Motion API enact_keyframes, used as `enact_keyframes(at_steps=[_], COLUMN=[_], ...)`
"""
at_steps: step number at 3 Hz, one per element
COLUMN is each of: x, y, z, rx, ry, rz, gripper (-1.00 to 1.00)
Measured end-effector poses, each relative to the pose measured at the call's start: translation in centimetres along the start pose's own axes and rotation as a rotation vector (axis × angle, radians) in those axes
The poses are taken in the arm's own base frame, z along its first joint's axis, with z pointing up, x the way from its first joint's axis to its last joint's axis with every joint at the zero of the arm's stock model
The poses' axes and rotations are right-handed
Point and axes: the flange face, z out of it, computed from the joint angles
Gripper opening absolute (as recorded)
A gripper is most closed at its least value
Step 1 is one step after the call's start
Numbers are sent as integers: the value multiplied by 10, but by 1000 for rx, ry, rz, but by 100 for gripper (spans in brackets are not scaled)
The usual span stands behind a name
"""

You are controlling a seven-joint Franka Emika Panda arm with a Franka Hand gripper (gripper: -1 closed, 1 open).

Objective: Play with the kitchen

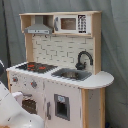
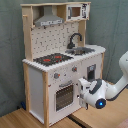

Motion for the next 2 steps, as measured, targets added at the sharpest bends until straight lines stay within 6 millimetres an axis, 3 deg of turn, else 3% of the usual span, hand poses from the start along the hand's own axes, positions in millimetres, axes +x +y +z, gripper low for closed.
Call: enact_keyframes(at_steps=[2], x=[15], y=[7], z=[-33], rx=[-39], ry=[94], rz=[-167], gripper=[100])
